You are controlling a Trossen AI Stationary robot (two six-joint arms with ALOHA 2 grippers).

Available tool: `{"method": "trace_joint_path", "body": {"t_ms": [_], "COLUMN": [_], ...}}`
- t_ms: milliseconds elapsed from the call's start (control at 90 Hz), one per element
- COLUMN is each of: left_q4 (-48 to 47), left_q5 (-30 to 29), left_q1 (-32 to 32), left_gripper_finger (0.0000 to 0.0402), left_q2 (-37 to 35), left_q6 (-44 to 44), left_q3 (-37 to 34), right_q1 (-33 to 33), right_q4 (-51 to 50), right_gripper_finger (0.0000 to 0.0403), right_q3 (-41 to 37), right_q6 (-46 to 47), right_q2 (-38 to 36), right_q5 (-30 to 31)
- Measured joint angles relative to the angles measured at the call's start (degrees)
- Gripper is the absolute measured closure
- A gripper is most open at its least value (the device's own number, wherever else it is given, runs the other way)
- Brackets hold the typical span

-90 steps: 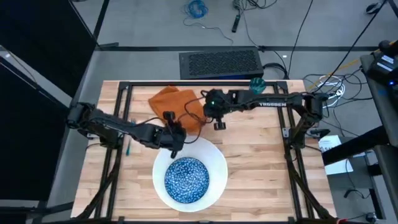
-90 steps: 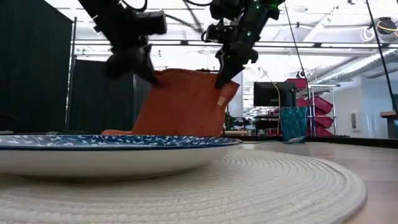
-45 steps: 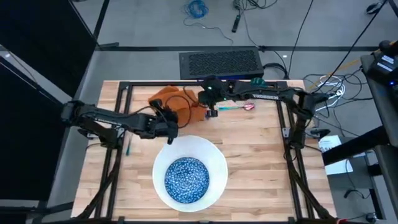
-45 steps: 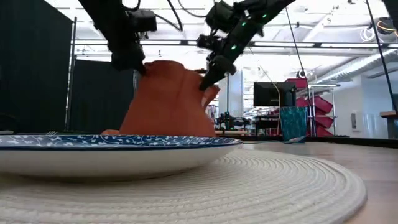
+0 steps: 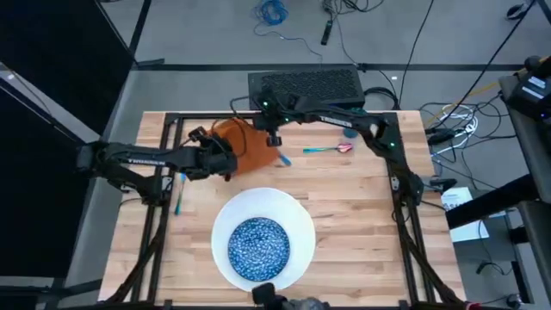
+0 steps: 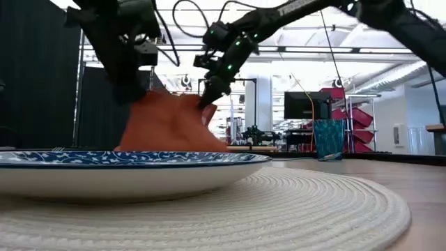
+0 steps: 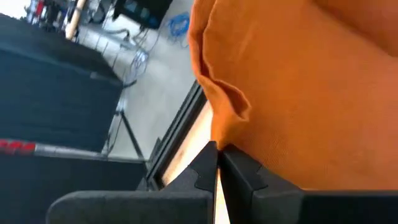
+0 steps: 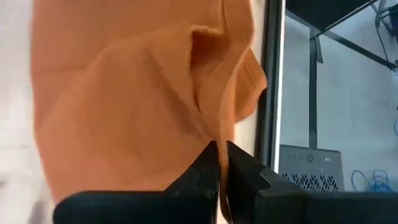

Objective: Set table place
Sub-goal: Fold the orange table napkin

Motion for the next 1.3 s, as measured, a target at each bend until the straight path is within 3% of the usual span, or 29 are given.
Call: {"method": "trace_joint_path", "body": {"t_ms": [289,467,811,1300], "left_q4": [0.11,0.35,-0.31,-0.56], "left_q5": [-0.15,-0.11,0.83,2.36], "left_q1": [5.15,7.25,10.69,12.36], "left_gripper_finger": [0.0402,0.0402,0.0402,0.0402], "left_q2": [-0.18,-0.16,-0.16,-0.14], "left_q6": [0.02,0.41,0.00,-0.02], "left_q3": [-0.84,-0.84,-0.84,-0.84], "right_q1": [-1.73,-2.46,-4.27,-4.52], "right_q4": [0.19,2.07,5.12,5.03], "right_gripper_finger": [0.0403,0.0403,0.0403,0.0403], "right_q3": [8.40,9.09,9.12,9.08], "right_q6": [-1.14,-1.67,3.49,5.39], "right_q2": [5.64,6.45,6.99,7.62], "right_q5": [0.01,-0.57,-13.81,-13.20]}}
